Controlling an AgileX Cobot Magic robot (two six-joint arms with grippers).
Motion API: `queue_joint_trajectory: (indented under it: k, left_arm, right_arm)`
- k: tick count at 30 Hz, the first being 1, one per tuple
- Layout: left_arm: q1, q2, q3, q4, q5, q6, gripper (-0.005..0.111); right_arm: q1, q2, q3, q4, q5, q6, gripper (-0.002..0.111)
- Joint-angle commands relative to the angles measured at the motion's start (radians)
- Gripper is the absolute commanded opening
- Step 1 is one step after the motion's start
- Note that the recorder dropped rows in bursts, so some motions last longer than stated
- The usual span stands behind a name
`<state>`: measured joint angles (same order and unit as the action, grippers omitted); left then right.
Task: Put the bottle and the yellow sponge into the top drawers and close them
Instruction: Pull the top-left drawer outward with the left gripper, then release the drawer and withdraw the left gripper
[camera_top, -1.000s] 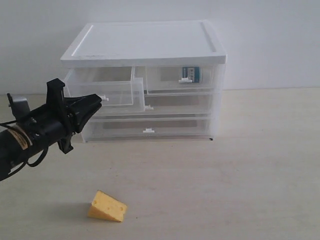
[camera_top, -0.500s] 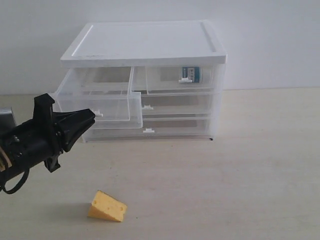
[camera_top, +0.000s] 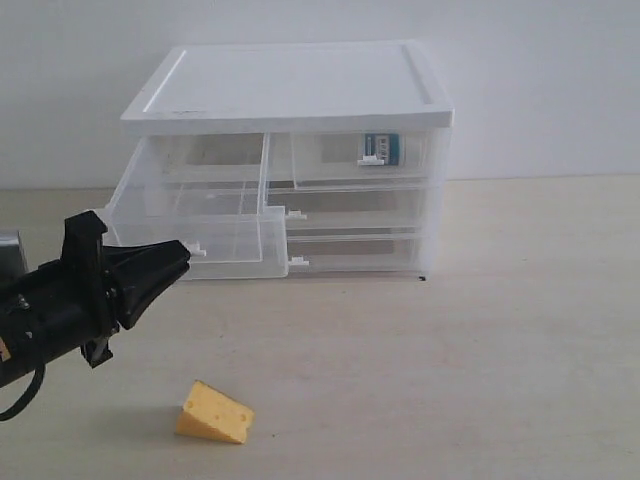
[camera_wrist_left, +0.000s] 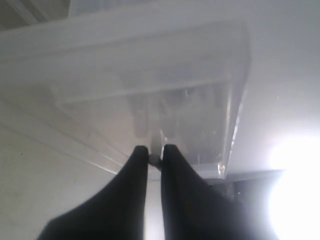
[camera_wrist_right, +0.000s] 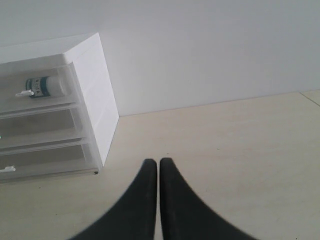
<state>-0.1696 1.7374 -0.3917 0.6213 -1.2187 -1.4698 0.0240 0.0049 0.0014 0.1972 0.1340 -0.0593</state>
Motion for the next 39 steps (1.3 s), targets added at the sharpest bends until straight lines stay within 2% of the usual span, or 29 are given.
queue_joint_trajectory:
  k: [1,5,7,10,14,15,18,22,23,26,27,28,30,31,32,37,39]
  left_arm:
    - [-0.006,-0.010,0.008,0.034,-0.002,0.018,0.010]
    - [-0.006,-0.010,0.008,0.076,-0.002,0.018,0.052]
    - [-0.006,-0.010,0.009,0.126,-0.002,0.018,0.060]
    - [-0.006,-0.010,0.009,0.231,-0.002,0.018,0.052]
    - [-0.006,-0.021,0.009,0.360,-0.002,0.018,0.011]
    - [-0.006,-0.041,0.009,0.391,-0.002,0.023,0.005]
    - [-0.006,-0.159,0.001,0.447,-0.002,0.023,0.005]
    - [-0.006,-0.404,-0.055,0.455,-0.002,0.036,0.005]
    - [-0.006,-0.490,-0.086,0.434,-0.002,0.086,0.005]
    - [-0.006,-0.606,-0.158,0.418,-0.002,0.190,0.004]
    - [-0.006,-0.654,-0.196,0.427,0.121,0.190,0.004]
    - [-0.006,-0.671,-0.211,0.445,0.185,0.190,0.004]
    - [-0.006,-0.741,-0.279,0.538,0.518,0.153,0.004]
    - [-0.006,-0.754,-0.294,0.572,0.600,0.150,0.004]
    - [-0.006,-0.775,-0.316,0.630,0.759,0.129,0.004]
    - [-0.006,-0.800,-0.348,0.811,1.142,0.025,0.004]
    - [-0.006,-0.798,-0.348,0.816,1.208,0.025,0.004]
  right_arm:
    - [-0.004,-0.005,-0.001,-0.002,0.004,0.002,0.000]
    - [-0.004,-0.005,-0.001,0.007,0.003,0.002,0.000]
    - [-0.004,-0.005,-0.001,0.009,0.003,0.002,0.000]
    - [-0.004,-0.005,-0.001,0.011,0.003,0.002,0.000]
    - [-0.004,-0.005,-0.001,0.020,0.003,0.002,0.000]
    - [-0.004,-0.005,-0.001,0.023,0.003,0.002,0.000]
    - [-0.004,-0.005,-0.001,0.025,0.003,0.002,0.000]
    - [-0.004,-0.005,-0.001,0.028,0.006,0.002,0.000]
    - [-0.004,-0.005,-0.001,0.028,0.006,0.002,0.000]
    - [-0.004,-0.005,-0.001,0.028,0.006,0.002,0.000]
    - [-0.004,-0.005,-0.001,0.028,0.006,0.002,0.000]
    - [-0.004,-0.005,-0.001,0.028,0.006,0.002,0.000]
    - [-0.004,-0.005,-0.001,0.028,0.006,0.002,0.000]
    - [-0.004,-0.005,-0.001,0.028,0.006,0.002,0.000]
    - [-0.004,-0.005,-0.001,0.028,0.006,0.002,0.000]
    - [-0.004,-0.005,-0.001,0.028,0.006,0.002,0.000]
    - [-0.004,-0.005,-0.001,0.028,0.006,0.002,0.000]
